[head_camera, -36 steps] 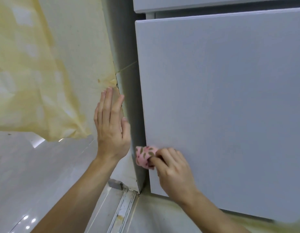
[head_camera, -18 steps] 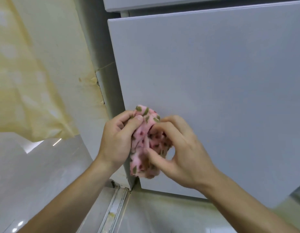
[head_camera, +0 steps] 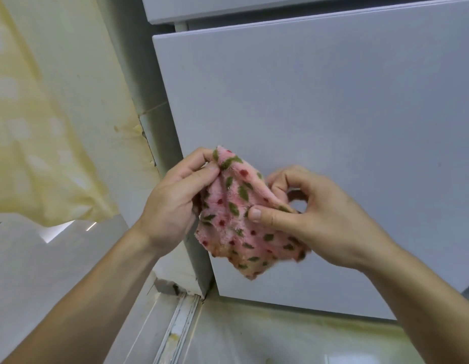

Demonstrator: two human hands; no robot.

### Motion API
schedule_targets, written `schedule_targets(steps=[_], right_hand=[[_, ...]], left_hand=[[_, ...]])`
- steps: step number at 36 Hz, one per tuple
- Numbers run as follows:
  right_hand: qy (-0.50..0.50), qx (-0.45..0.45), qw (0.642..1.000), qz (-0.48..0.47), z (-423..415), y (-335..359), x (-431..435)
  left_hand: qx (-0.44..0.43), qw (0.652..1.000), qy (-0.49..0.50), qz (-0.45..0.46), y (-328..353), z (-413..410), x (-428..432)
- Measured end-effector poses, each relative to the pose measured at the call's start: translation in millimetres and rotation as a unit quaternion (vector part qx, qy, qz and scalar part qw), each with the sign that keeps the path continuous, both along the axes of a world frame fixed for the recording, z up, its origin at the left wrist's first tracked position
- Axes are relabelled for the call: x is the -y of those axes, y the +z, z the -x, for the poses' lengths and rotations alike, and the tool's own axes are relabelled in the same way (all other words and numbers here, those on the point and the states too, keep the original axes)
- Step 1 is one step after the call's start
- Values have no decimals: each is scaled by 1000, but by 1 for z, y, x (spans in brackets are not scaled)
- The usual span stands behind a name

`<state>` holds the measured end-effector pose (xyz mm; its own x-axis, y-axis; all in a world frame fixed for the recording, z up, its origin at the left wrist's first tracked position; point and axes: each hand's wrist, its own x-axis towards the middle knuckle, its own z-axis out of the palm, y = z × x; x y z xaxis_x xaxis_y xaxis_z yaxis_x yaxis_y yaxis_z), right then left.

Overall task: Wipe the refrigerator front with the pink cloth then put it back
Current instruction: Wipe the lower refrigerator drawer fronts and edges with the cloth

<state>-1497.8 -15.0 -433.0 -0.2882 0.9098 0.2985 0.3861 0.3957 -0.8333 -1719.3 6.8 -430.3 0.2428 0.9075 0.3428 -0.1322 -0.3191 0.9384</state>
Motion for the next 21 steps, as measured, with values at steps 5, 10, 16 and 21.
schedule_targets(steps=[5, 10, 16, 21], right_hand=[[83, -178, 973, 124, -10, 6, 1], [37, -95, 985, 137, -16, 11, 0], [7, -101, 987, 123, -15, 9, 0], [7, -117, 985, 124, -17, 7, -2]], left_hand=[[-60, 996, 52, -35, -3, -10, 1], [-39, 998, 40, -15, -4, -15, 1], [-99, 995, -2, 20, -11, -21, 1], [-218, 974, 5, -54, -10, -27, 5]])
